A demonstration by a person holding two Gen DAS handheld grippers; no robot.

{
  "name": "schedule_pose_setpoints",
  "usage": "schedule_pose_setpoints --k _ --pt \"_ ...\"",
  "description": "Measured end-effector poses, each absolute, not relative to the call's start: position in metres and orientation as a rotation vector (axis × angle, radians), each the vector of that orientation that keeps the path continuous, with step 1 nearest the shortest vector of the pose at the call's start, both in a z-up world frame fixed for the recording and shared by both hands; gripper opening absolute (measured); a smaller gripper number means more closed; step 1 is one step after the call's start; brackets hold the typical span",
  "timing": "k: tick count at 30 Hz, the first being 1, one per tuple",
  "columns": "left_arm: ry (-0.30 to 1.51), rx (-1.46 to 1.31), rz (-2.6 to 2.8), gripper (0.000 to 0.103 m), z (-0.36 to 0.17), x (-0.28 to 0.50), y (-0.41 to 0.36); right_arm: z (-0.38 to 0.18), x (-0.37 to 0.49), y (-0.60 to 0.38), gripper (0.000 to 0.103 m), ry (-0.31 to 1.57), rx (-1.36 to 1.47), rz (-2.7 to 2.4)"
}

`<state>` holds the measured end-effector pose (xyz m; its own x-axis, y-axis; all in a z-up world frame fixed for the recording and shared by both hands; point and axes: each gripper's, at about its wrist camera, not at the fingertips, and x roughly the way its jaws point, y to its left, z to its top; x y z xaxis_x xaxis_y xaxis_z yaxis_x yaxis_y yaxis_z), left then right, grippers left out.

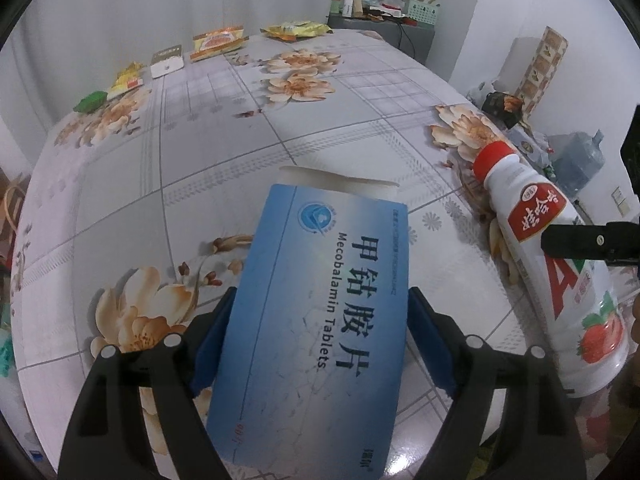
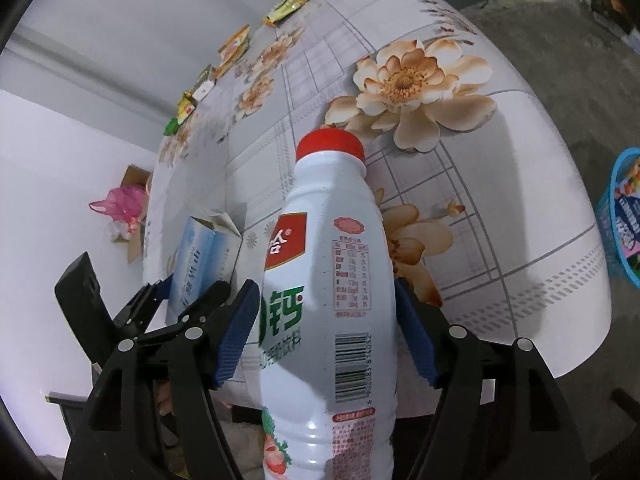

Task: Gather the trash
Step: 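Lift the medicine box and milk bottle off the table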

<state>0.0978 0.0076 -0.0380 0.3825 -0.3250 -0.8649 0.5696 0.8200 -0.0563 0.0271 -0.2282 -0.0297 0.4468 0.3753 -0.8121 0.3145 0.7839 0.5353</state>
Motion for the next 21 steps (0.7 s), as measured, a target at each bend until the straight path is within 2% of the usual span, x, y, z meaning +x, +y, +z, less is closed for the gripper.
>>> schedule_pose_setpoints --k 14,21 --pt "0.996 0.307 -0.561 0.076 -0.04 0.094 0.006 -0.028 0.036 -0.212 0.068 1.148 0.596 0.014" --pt "0.993 0.3 -0.555 0.075 -0.04 0.093 0.006 -0.027 0.04 -0.206 0.064 1.158 0.545 -0.009"
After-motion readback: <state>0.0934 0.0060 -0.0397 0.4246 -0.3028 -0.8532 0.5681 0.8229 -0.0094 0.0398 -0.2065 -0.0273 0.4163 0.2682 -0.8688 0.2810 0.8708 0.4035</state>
